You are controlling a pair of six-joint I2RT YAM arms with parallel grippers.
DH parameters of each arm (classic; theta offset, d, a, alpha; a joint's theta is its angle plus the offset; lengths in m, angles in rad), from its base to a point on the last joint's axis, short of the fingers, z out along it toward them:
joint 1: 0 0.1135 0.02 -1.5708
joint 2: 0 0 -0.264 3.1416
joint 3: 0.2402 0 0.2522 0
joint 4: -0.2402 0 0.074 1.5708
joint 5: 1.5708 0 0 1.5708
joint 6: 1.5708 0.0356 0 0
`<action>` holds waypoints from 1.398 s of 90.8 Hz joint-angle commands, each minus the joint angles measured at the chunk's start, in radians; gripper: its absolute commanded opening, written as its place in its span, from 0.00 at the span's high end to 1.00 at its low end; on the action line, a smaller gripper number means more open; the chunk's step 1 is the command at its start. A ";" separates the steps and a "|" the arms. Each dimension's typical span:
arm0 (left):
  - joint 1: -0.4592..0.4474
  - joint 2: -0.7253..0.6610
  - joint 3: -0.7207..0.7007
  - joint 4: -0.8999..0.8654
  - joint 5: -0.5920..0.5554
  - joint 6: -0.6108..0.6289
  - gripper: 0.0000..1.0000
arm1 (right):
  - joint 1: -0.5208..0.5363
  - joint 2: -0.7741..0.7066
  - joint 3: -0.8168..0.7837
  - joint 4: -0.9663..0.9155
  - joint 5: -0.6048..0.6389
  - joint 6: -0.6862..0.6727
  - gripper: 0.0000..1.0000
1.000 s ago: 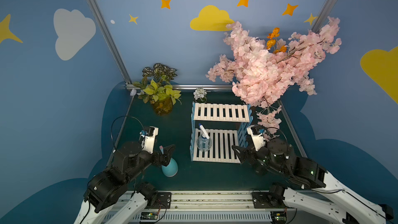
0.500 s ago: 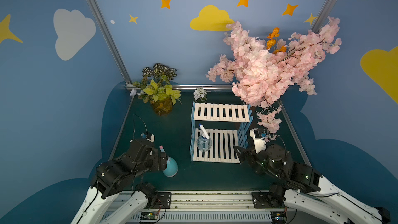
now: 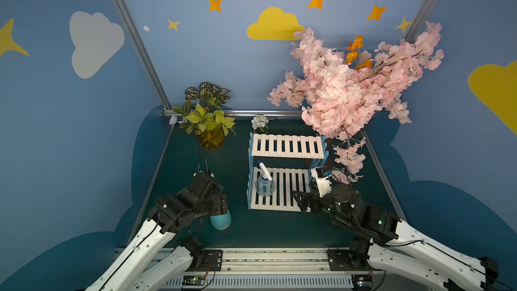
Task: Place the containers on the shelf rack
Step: 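Pick up a container from the center of the board.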
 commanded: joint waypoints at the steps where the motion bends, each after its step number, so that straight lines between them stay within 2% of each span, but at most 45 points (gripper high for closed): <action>1: -0.006 -0.011 -0.010 0.029 -0.024 0.010 0.30 | -0.001 -0.006 -0.013 0.044 -0.032 0.009 0.04; 8: -0.006 -0.011 -0.018 0.030 -0.039 0.020 0.37 | 0.001 -0.011 -0.019 0.055 -0.031 0.010 0.04; 18: -0.006 0.004 -0.031 0.040 -0.041 0.029 0.40 | 0.000 -0.014 -0.019 0.068 -0.035 0.011 0.04; 53: -0.008 0.006 -0.045 0.044 -0.075 0.073 0.64 | 0.001 -0.005 -0.019 0.068 -0.037 0.022 0.04; 98: -0.009 0.068 0.008 -0.015 -0.083 0.106 0.72 | 0.001 0.012 -0.019 0.079 -0.060 0.019 0.04; 127: -0.011 0.058 0.055 -0.032 -0.075 0.130 0.89 | 0.001 0.012 -0.057 0.086 -0.059 0.023 0.04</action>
